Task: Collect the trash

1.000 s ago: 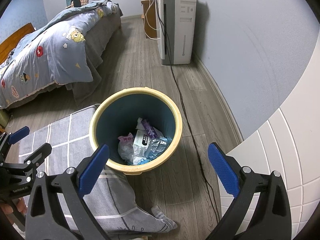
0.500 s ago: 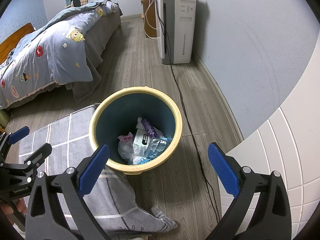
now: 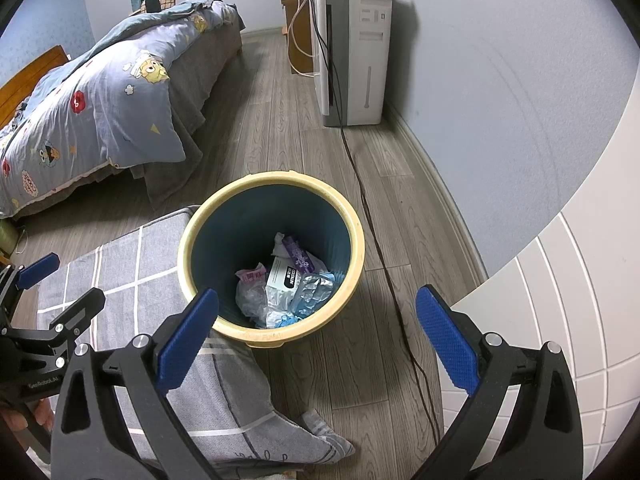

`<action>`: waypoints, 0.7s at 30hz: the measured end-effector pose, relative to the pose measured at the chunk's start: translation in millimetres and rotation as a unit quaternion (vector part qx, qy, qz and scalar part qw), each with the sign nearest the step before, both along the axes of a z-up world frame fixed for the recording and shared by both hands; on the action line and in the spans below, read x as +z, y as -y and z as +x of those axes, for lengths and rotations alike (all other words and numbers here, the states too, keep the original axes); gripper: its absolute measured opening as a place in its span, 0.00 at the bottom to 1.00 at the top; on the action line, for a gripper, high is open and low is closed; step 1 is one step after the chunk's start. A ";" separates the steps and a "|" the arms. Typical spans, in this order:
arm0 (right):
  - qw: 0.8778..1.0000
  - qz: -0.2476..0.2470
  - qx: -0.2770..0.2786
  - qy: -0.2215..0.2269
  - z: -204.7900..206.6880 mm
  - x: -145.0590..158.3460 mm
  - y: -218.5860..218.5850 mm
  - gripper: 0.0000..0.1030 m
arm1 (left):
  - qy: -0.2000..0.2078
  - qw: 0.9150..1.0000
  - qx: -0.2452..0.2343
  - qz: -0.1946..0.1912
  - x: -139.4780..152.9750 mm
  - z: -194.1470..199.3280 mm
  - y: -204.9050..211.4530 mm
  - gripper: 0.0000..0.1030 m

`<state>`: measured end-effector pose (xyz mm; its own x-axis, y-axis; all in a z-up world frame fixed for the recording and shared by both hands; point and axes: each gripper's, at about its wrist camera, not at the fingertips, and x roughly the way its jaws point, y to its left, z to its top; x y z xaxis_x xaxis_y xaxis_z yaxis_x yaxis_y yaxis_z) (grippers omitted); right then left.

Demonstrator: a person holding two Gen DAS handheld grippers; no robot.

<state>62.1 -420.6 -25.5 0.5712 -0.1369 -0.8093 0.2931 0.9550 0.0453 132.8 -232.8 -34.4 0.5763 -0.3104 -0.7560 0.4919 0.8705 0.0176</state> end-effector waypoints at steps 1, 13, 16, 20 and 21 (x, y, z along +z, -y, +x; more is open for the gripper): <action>1.000 0.000 0.000 -0.001 0.2 0.0 0.1 0.94 | 0.000 1.000 0.000 0.000 0.0 0.0 0.2 0.95; 1.000 0.002 -0.001 -0.004 1.0 -2.0 0.1 0.94 | 0.005 1.000 -0.005 0.007 -3.1 -3.2 -0.6 0.95; 1.000 0.002 -0.001 -0.003 1.0 -1.9 0.0 0.94 | 0.005 1.000 -0.007 0.008 -2.6 -3.3 -1.5 0.95; 1.000 0.002 -0.002 -0.005 1.2 -2.7 -0.7 0.94 | 0.004 1.000 -0.011 0.009 -1.8 -3.8 -3.9 0.95; 1.000 0.002 -0.001 -0.006 1.1 -2.6 -0.5 0.94 | 0.003 1.000 -0.012 0.009 -1.3 -3.5 -4.0 0.95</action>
<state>63.2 -420.0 -28.1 0.5618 -0.1352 -0.8162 0.2961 0.9541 0.0458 129.4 -228.8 -35.8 0.5736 -0.3112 -0.7578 0.5123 0.8581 0.0354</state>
